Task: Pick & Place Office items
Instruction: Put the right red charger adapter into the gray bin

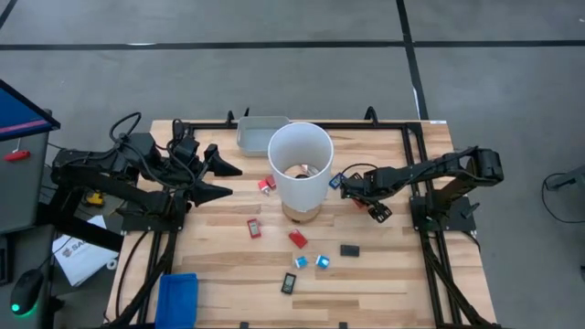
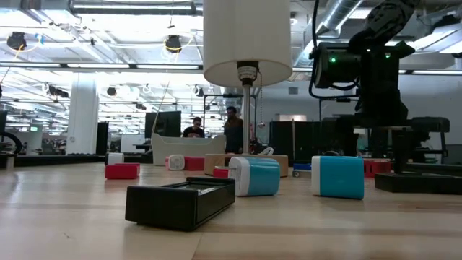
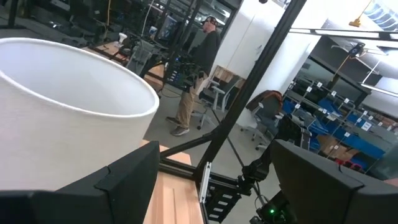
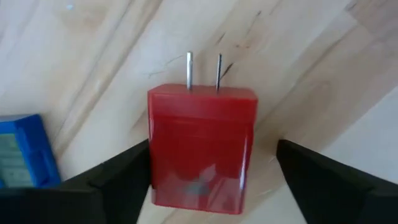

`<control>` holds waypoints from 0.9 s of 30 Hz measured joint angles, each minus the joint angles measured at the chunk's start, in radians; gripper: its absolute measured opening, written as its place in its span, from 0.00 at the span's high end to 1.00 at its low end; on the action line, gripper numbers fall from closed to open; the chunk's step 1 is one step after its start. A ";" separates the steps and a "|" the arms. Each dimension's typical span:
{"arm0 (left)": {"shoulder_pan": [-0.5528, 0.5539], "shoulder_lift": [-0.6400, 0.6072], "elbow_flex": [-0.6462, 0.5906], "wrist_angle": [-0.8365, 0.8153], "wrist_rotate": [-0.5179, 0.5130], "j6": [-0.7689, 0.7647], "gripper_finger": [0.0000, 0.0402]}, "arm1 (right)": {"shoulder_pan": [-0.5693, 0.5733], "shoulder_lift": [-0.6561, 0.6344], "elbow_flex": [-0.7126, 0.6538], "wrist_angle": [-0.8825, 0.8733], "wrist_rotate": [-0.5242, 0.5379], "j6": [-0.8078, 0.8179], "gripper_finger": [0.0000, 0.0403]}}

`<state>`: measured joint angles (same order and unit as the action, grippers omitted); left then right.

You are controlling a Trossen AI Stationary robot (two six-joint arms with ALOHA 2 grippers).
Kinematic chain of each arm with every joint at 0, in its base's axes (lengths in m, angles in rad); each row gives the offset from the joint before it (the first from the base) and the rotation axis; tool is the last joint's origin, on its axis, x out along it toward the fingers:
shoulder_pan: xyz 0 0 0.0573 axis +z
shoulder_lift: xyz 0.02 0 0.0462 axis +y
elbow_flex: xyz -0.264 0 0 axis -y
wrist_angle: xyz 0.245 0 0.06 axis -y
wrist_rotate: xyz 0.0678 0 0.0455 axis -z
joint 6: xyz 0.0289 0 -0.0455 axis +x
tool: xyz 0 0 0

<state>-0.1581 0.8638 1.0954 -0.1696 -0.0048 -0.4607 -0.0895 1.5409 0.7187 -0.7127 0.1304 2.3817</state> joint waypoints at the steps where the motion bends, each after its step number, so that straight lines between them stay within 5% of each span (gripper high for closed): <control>1: 0.000 0.000 0.000 0.000 0.000 -0.001 0.24 | -0.004 0.000 0.000 -0.001 -0.007 0.000 0.24; 9: 0.000 0.000 0.000 -0.016 0.009 -0.014 0.24 | -0.015 -0.042 -0.006 0.009 0.004 0.003 0.51; 17: -0.017 0.000 0.000 -0.041 0.079 -0.011 0.24 | -0.030 -0.162 -0.005 0.051 0.072 -0.074 0.51; 27: -0.091 -0.038 0.000 -0.146 0.088 -0.050 0.24 | -0.014 -0.512 0.004 0.041 0.294 -0.229 0.50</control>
<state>-0.2487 0.8257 1.0950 -0.3151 0.0836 -0.5103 -0.1033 1.0284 0.7227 -0.6715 0.4243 2.1523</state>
